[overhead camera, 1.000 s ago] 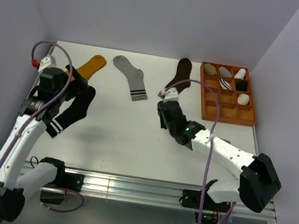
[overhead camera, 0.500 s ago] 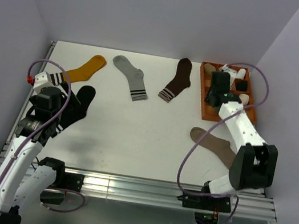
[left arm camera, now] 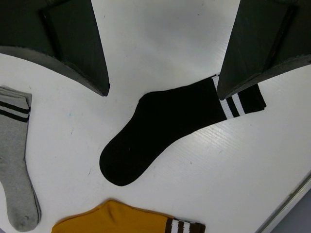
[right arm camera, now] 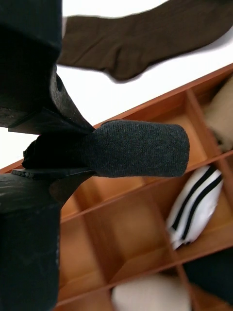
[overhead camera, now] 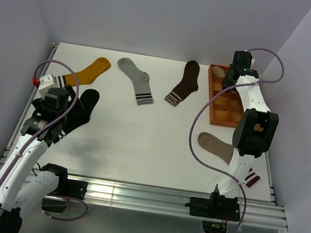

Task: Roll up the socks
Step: Place the sock in the storage box.

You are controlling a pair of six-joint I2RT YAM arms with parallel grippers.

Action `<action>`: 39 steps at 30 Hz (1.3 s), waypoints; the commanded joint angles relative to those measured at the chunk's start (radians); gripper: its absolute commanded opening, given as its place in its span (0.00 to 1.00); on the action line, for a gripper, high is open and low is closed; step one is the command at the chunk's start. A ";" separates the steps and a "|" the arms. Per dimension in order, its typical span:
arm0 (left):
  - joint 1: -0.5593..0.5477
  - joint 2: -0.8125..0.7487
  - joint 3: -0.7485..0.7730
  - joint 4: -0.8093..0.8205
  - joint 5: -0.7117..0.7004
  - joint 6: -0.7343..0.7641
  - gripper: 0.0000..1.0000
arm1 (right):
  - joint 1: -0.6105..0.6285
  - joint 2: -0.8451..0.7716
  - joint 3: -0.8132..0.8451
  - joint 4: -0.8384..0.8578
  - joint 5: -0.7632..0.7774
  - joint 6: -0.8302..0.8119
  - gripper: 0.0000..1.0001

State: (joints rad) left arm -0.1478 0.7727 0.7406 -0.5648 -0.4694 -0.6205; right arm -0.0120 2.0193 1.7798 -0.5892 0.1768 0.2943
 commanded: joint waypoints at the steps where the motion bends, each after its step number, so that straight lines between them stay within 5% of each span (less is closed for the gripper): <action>1: -0.004 0.011 0.013 0.016 -0.029 0.010 0.98 | -0.014 0.062 0.139 -0.060 -0.060 0.025 0.00; 7: -0.006 0.039 0.016 0.011 -0.049 0.010 0.98 | -0.025 0.196 0.297 -0.122 -0.117 0.075 0.00; 17: -0.026 0.043 0.011 0.009 -0.061 0.002 0.98 | -0.046 0.271 0.302 -0.087 -0.160 0.126 0.00; 28: -0.035 0.034 0.008 0.011 -0.067 0.004 0.98 | -0.074 -0.043 -0.072 0.092 -0.045 0.123 0.00; 39: -0.055 0.022 0.006 0.009 -0.080 0.002 0.98 | -0.152 -0.085 -0.172 0.065 0.043 0.158 0.00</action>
State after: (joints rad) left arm -0.1963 0.8131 0.7406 -0.5659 -0.5224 -0.6212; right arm -0.1566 1.9583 1.6131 -0.5323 0.1616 0.4313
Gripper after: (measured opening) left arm 0.983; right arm 0.318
